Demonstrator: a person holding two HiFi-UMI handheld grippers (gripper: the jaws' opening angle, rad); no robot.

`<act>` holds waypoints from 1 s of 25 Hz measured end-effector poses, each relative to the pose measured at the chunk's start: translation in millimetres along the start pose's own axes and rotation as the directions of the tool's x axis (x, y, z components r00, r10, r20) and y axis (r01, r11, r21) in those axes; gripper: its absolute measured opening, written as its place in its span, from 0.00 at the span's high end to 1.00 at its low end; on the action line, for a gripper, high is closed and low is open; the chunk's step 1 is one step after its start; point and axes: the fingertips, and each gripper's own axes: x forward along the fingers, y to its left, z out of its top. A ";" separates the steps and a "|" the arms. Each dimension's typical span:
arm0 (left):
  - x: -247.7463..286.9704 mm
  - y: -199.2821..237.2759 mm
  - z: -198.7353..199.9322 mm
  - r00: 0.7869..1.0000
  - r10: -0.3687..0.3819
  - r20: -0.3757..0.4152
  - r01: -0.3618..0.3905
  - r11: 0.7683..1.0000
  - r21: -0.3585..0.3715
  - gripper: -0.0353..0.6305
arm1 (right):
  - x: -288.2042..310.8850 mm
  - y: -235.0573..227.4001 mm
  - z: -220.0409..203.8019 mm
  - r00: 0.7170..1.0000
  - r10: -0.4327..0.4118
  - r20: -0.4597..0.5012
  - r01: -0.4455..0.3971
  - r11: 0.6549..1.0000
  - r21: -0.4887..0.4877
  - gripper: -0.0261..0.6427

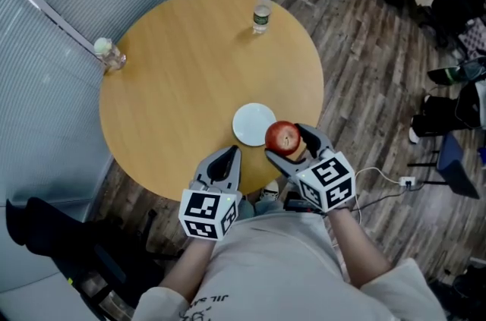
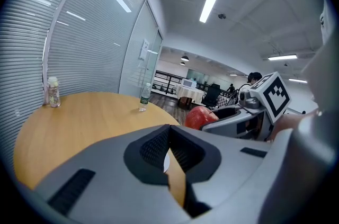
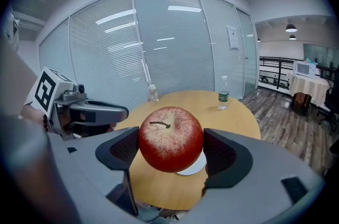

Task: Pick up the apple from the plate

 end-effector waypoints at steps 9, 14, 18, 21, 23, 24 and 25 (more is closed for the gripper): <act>-1.7 0.6 12.7 1.000 0.003 0.027 -0.003 1.000 0.015 0.94 | -6.2 0.3 9.8 0.999 0.002 0.037 -0.003 1.000 0.021 0.39; -2.3 -0.8 10.6 1.000 0.002 0.021 -0.002 1.000 0.019 0.94 | -4.4 3.8 12.6 0.998 0.008 0.058 -0.008 1.000 0.015 0.39; -0.9 -0.9 10.9 1.000 0.000 0.018 0.000 1.000 0.020 0.94 | -4.9 3.9 15.3 0.997 0.012 0.070 -0.013 1.000 0.019 0.39; -0.9 -2.1 10.5 1.000 -0.002 0.018 0.002 1.000 0.021 0.94 | -6.1 3.1 14.3 0.998 0.009 0.068 -0.011 1.000 0.023 0.39; -1.5 -2.5 10.1 1.000 -0.003 0.017 0.003 1.000 0.020 0.94 | -6.5 3.7 14.4 0.998 0.009 0.069 -0.010 1.000 0.024 0.39; -1.9 -2.3 10.0 1.000 -0.004 0.017 0.003 1.000 0.020 0.94 | -6.3 4.3 14.6 0.998 0.009 0.069 -0.011 1.000 0.024 0.39; -2.4 -2.0 9.9 1.000 -0.004 0.016 0.004 1.000 0.020 0.94 | -6.1 5.1 14.7 0.998 0.009 0.069 -0.011 1.000 0.024 0.39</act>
